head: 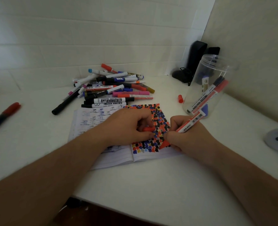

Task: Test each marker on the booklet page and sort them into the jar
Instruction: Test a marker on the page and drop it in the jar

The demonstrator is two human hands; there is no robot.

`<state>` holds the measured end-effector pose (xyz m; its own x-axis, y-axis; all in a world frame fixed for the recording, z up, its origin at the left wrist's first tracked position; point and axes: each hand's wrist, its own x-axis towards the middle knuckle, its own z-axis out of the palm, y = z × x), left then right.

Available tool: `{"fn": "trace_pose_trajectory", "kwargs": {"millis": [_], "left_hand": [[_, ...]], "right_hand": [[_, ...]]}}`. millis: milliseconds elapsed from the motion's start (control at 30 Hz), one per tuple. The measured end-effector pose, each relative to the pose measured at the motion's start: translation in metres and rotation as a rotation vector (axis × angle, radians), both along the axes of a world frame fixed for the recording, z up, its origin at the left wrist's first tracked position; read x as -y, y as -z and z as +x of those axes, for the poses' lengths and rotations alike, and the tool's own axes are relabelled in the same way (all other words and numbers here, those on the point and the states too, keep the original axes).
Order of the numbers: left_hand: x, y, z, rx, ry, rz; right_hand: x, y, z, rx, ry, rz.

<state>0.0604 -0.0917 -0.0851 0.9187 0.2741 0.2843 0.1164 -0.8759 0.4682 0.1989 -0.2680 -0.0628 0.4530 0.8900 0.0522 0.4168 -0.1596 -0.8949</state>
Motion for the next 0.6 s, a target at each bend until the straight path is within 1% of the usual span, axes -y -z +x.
{"fn": "trace_pose_trajectory", "kwargs": {"millis": [200, 267, 433, 600], "left_hand": [[0.0004, -0.0002, -0.0005, -0.002, -0.004, 0.006], [0.0007, -0.0006, -0.0001, -0.003, -0.004, 0.008], [0.0014, -0.0020, -0.0005, -0.008, -0.010, -0.014], [0.0020, -0.0027, -0.0012, -0.015, -0.012, -0.010]], "right_hand": [[-0.0017, 0.0028, -0.0024, 0.108, 0.002, -0.002], [-0.0016, 0.0020, -0.0016, 0.108, -0.002, 0.001], [0.0001, 0.0029, 0.0022, 0.002, 0.005, 0.025], [-0.0011, 0.0048, 0.0015, 0.085, -0.020, 0.015]]}}
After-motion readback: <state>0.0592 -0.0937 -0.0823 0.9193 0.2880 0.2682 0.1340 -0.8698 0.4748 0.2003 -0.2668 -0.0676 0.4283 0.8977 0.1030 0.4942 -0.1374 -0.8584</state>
